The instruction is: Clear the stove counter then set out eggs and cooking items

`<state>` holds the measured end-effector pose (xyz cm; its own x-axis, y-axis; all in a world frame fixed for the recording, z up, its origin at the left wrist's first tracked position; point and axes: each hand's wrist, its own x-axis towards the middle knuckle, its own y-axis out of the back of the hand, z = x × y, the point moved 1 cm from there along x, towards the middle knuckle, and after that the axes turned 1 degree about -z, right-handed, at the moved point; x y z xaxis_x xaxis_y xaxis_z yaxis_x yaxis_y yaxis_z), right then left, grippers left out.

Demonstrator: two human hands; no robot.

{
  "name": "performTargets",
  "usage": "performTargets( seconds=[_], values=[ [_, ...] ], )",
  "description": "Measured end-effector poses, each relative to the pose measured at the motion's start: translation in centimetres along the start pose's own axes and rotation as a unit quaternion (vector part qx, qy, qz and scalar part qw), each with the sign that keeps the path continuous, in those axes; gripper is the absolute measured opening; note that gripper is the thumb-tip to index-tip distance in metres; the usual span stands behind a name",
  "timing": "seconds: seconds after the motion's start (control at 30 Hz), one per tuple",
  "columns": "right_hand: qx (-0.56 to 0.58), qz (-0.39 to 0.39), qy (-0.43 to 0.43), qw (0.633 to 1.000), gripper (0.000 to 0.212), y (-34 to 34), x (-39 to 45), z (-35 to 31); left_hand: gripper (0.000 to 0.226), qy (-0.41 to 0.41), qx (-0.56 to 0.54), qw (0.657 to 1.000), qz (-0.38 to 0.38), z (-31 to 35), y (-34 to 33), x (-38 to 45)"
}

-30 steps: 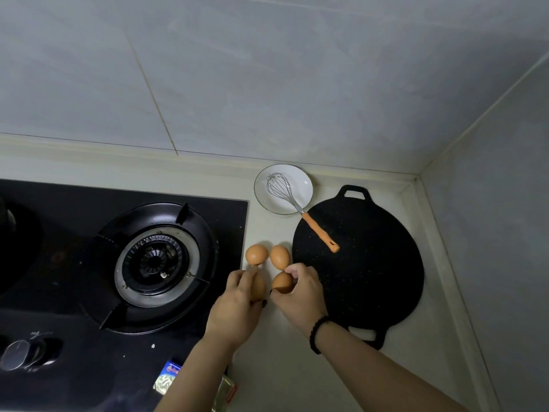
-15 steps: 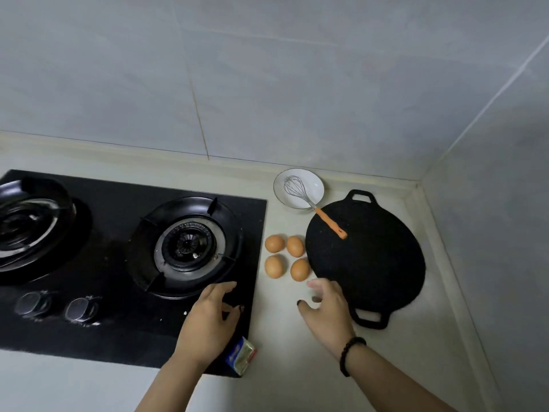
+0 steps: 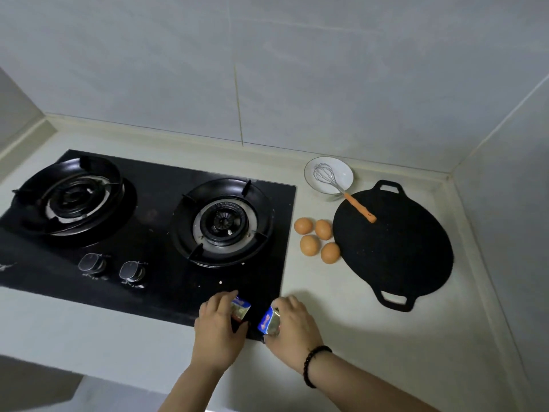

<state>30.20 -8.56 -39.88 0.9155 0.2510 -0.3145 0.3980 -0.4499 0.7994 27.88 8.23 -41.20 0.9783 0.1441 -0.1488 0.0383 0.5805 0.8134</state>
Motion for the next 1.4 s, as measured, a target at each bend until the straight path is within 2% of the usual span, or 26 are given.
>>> performTargets(
  seconds=[0.17, 0.3, 0.43, 0.63, 0.73, 0.87, 1.2, 1.4],
  values=[
    [0.025, 0.021, -0.005, 0.999, 0.039, 0.1, 0.0, 1.1, 0.057, -0.015, -0.002, 1.0, 0.018, 0.0, -0.7, 0.4],
    [0.119, 0.087, -0.096, 0.984, 0.027, 1.7, -0.6, 4.4, 0.056, -0.041, -0.021, 0.999, 0.005, 1.2, -1.1, 1.1],
    [0.153, 0.15, -0.16, 0.964, 0.021, 3.9, 0.1, 7.9, 0.056, -0.091, -0.044, 0.994, -0.048, 4.2, -2.3, 3.1],
    [0.161, 0.214, -0.152, 0.951, 0.014, 5.4, 2.4, 9.6, 0.056, -0.142, -0.014, 0.985, -0.101, 8.2, -4.7, 7.1],
    [0.169, 0.208, -0.165, 0.949, 0.014, 5.5, 3.2, 9.4, 0.056, -0.148, -0.003, 0.983, -0.104, 8.7, -5.6, 8.6],
    [0.169, 0.171, -0.164, 0.957, 0.032, 5.7, 4.1, 9.5, 0.052, -0.167, 0.017, 0.982, -0.083, 9.4, -6.2, 9.9],
    [0.126, 0.197, -0.167, 0.958, 0.043, 4.8, 4.2, 9.4, 0.054, -0.183, 0.012, 0.979, -0.093, 10.1, -6.6, 10.1],
    [0.154, 0.194, -0.175, 0.953, 0.031, 5.4, 3.5, 9.0, 0.054, -0.166, 0.002, 0.979, -0.115, 10.0, -4.6, 8.8]
  ],
)
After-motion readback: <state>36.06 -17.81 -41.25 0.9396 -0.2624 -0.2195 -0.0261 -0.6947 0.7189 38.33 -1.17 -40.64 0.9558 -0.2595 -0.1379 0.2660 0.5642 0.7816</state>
